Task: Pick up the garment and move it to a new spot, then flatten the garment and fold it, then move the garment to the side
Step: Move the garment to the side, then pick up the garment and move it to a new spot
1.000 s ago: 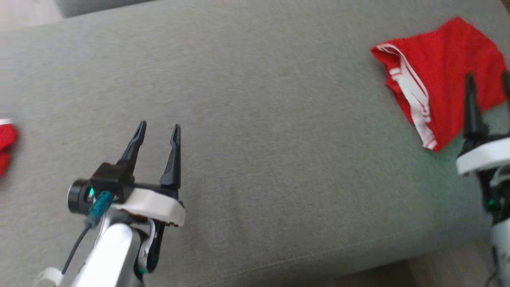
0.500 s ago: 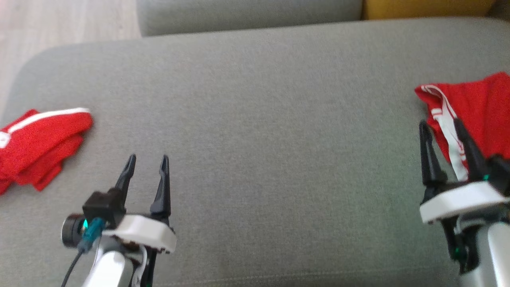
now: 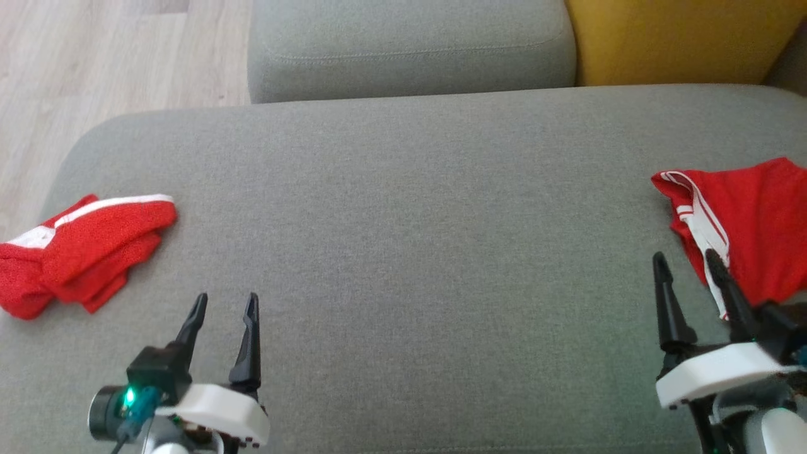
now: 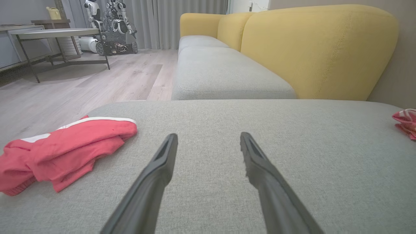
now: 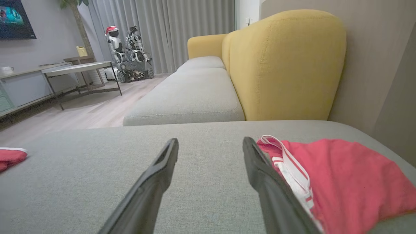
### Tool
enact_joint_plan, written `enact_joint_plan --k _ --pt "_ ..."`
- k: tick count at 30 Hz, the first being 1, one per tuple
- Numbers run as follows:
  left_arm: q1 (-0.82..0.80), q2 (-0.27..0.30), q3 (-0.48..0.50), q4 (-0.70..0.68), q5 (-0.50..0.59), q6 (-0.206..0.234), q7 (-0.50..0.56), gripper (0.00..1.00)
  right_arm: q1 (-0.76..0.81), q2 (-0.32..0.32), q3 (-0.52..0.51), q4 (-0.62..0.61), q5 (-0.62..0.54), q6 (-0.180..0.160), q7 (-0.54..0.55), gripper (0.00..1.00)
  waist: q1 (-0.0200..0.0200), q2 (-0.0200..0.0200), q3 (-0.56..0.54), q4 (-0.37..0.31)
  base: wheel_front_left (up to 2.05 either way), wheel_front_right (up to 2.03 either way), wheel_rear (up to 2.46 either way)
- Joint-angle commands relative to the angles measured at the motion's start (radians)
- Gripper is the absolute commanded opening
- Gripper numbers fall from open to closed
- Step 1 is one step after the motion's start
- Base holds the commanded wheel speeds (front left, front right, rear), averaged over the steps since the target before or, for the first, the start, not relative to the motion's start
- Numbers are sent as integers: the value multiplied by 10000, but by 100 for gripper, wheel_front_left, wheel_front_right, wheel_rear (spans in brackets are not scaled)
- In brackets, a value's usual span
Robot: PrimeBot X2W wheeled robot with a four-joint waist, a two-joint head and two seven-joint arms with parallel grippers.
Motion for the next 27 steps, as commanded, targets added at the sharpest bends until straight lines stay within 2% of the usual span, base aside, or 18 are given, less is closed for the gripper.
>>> enact_joint_plan --k 1,27 --pt "-302 212 413 -397 -98 85 -10 100 -161 -76 196 -483 -25 -7 37 100 1 0 -65 -36 0 0 0" --pt "-43 434 382 -763 -195 360 205 100 91 89 203 -697 -23 -7 171 100 1 0 -267 -182 0 0 0"
